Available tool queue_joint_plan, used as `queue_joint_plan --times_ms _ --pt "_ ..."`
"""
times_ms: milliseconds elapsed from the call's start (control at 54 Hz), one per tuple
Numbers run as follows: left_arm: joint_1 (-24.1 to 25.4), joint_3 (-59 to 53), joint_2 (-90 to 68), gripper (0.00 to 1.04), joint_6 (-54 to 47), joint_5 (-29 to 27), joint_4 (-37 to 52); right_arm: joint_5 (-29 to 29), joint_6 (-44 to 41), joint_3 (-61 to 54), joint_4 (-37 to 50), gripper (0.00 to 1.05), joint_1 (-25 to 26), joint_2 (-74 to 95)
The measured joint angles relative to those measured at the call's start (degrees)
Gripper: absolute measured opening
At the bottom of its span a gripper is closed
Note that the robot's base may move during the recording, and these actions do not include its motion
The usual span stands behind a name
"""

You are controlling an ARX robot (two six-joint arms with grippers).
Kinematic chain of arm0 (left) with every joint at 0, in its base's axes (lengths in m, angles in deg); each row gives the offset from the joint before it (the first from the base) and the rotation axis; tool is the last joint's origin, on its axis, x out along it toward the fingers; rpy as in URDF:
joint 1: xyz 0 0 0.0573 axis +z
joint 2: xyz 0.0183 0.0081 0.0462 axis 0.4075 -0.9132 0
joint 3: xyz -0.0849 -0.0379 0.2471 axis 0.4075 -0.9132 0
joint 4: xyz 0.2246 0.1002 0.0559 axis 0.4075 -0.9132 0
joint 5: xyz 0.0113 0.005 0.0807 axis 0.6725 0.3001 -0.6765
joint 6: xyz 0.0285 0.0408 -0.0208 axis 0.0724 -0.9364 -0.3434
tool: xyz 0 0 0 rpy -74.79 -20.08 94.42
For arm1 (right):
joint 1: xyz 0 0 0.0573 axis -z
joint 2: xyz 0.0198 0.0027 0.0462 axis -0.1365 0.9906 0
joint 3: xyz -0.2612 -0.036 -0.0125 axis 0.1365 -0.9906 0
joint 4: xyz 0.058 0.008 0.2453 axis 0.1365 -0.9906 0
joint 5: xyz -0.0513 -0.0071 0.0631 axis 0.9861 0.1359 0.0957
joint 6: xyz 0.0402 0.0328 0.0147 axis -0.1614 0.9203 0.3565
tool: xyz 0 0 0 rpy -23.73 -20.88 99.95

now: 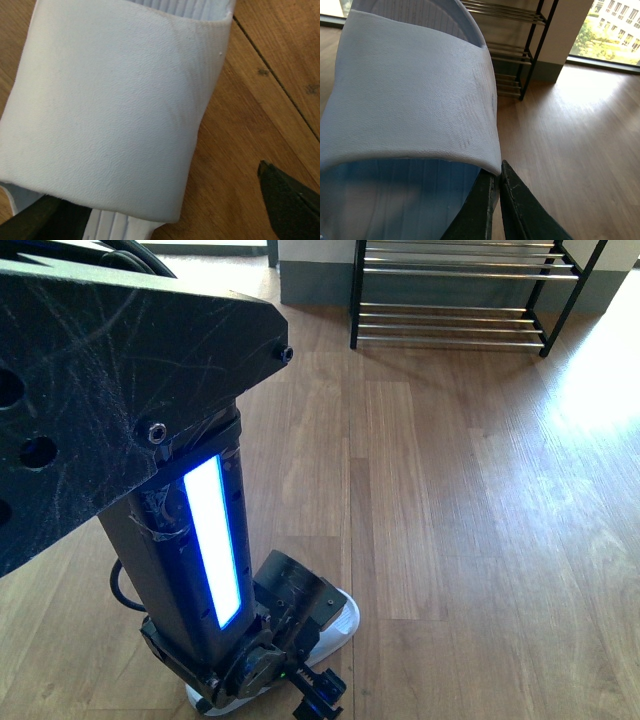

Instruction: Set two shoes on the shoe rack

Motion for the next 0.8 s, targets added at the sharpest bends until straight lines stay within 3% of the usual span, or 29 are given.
queue_joint_plan --times_ms 444,796 --pt "0.61 -0.07 -0.07 0.03 0.50 -3.06 1.01 0.00 0.00 0.00 0.00 0.01 0.00 0.02" --pt "1.03 0.02 -0.07 0.02 2.21 -5.09 1.42 0.00 -0.02 0.00 0.00 0.01 0.00 0.02"
